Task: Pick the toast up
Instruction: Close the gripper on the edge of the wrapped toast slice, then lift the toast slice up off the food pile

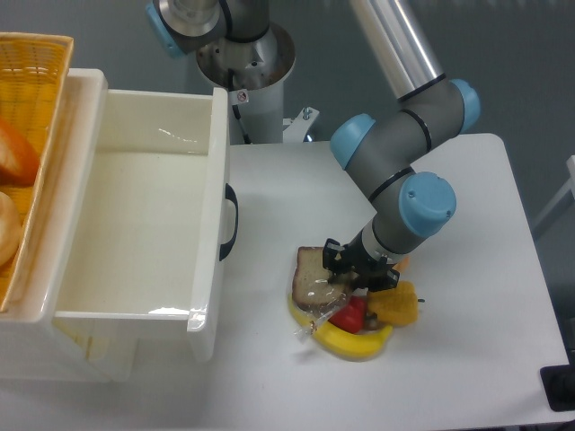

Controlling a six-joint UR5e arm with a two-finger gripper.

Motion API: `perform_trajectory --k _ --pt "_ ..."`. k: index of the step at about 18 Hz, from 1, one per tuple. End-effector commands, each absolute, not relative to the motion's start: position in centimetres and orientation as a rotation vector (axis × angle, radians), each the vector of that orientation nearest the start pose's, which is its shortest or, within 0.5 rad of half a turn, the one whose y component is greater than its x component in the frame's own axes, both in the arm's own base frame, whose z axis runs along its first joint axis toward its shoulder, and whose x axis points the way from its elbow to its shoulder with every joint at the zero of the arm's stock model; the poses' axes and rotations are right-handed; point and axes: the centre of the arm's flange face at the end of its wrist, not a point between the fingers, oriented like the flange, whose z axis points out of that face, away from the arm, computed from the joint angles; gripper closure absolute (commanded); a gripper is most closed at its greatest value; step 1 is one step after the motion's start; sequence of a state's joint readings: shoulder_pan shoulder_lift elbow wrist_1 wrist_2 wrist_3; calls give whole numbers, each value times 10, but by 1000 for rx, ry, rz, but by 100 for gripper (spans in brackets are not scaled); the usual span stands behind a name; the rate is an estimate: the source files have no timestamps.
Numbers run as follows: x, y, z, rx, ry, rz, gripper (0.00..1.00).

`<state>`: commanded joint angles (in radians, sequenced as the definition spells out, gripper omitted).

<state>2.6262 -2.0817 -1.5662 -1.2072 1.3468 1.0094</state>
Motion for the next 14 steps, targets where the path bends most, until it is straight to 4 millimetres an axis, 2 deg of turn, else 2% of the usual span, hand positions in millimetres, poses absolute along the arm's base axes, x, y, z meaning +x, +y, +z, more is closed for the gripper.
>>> perform_trajectory --k 4,8,10,14 --pt "-477 449 246 -2996 -92 -329 73" --pt "-476 441 284 -2994 -101 -313 73" --pt "-480 427 298 -3009 -138 -342 73" --pt "-472 411 332 -3014 -169 -386 73"
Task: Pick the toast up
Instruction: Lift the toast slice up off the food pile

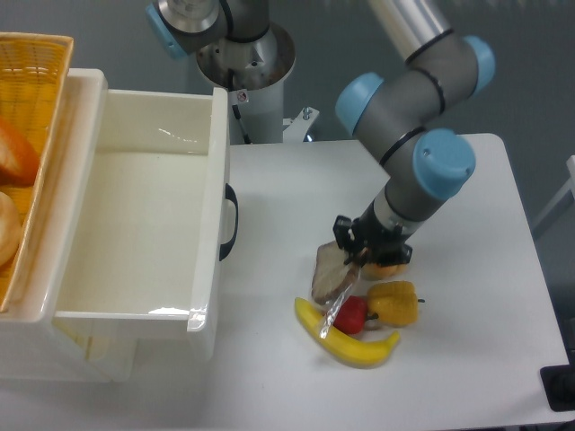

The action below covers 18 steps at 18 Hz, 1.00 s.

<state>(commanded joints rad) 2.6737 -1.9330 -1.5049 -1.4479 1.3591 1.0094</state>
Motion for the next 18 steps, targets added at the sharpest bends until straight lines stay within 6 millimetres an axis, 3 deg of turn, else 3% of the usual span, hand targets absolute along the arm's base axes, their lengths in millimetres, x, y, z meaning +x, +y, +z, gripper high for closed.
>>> perform_trajectory --k 7,12,18 --pt "-458 386 388 -2958 -254 -482 73" --pt "-439 355 451 -2793 -350 -537 73" --pt "-419 346 485 -2692 -385 -563 73"
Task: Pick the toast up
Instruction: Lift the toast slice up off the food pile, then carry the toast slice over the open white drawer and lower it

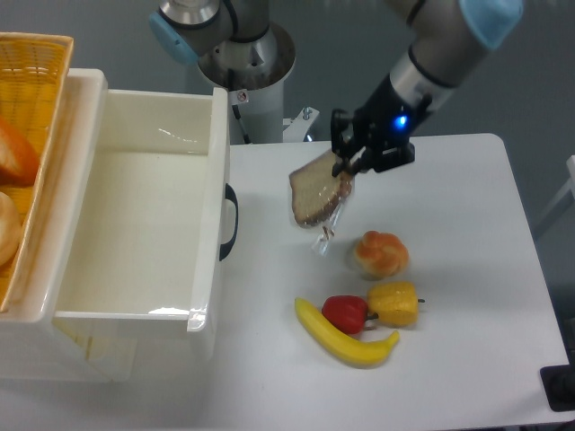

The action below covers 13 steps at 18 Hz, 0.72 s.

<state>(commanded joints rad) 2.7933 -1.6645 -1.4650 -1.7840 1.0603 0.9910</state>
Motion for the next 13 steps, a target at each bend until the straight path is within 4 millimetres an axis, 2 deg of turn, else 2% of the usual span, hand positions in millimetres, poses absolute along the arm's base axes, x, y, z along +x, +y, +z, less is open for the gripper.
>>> perform_trajectory --k 6,13 --pt "-402 318 529 -2567 -500 -598 73" --pt "-379 318 552 -2476 -563 -639 73"
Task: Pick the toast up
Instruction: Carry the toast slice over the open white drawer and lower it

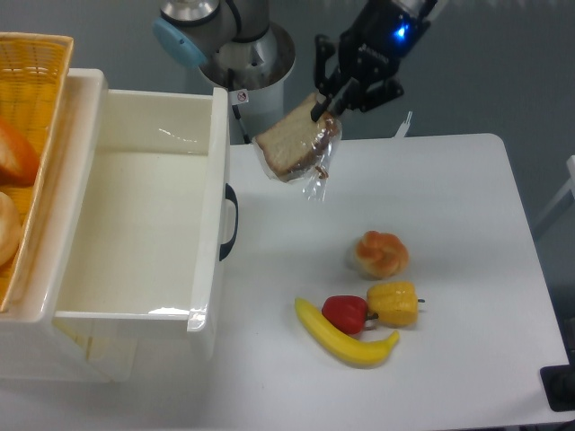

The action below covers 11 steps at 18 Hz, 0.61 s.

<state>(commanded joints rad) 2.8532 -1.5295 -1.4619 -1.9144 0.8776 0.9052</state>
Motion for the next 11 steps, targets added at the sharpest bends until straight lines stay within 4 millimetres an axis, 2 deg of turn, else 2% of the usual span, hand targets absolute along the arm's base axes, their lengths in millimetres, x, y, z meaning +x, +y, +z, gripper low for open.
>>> perform_trajectory --k 2,6,9,11 --pt "-372 322 552 -2471 -571 -657 73" --pt "-348 350 551 -2494 -571 -711 73" --pt "-339 356 547 -2504 -556 -729 73" --pt "-325 370 544 -2521 -530 -756 73"
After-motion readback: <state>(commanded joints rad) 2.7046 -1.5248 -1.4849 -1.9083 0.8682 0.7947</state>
